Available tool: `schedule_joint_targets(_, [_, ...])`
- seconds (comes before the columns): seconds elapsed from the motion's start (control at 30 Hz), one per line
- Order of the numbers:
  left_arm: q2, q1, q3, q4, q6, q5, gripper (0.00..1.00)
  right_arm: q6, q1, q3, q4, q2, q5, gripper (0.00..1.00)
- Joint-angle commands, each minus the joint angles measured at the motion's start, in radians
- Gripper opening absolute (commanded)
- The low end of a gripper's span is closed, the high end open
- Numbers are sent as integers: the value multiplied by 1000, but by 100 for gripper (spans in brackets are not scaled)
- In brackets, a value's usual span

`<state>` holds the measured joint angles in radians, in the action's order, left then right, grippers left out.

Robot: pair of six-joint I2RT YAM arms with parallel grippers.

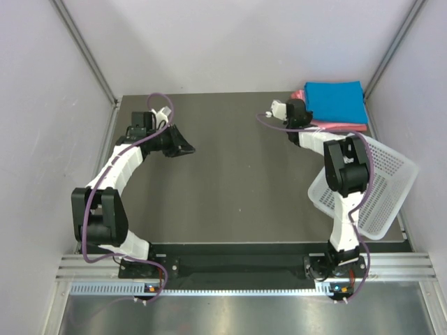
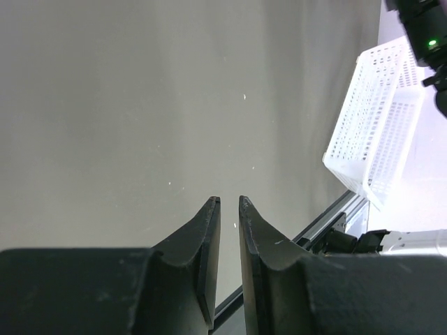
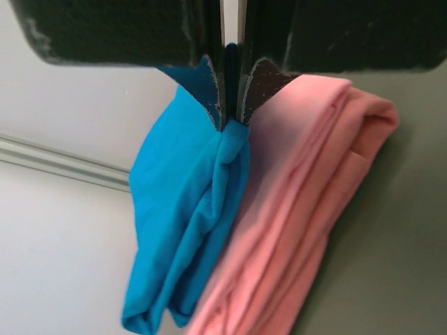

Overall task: Fold and stack the t-shirts
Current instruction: Neatly place the folded tshirt to the corner

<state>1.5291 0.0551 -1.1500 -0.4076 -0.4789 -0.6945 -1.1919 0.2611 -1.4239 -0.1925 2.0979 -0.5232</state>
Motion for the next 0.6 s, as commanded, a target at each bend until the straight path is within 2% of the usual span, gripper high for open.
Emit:
schedule_joint_targets(0.0, [-15, -18, 6, 53, -7, -28, 22, 12, 26, -20, -2, 13, 0, 0])
schedule_joint_targets(0.17, [-7, -29, 9, 69, -21, -46, 22, 93, 40, -13, 65, 5, 8, 0])
schedule_joint_targets(0.27, [-7, -29, 9, 69, -20, -40, 22, 132, 62, 0, 82, -1, -14, 11])
schedule_joint_targets(0.37, [-6, -29, 12, 73, -27, -45, 22, 175, 75, 25, 96, -50, 9, 18])
schedule_joint_targets(0.4, [-4, -29, 10, 75, -27, -54, 22, 192, 81, 28, 117, -65, 15, 30])
schedule_joint_targets(0.43, [-4, -29, 10, 76, -29, -56, 22, 225, 82, 26, 137, -100, 34, 33])
schedule_joint_targets(0.57, [-18, -29, 18, 76, -26, -45, 23, 274, 84, 36, 182, -177, 92, 37])
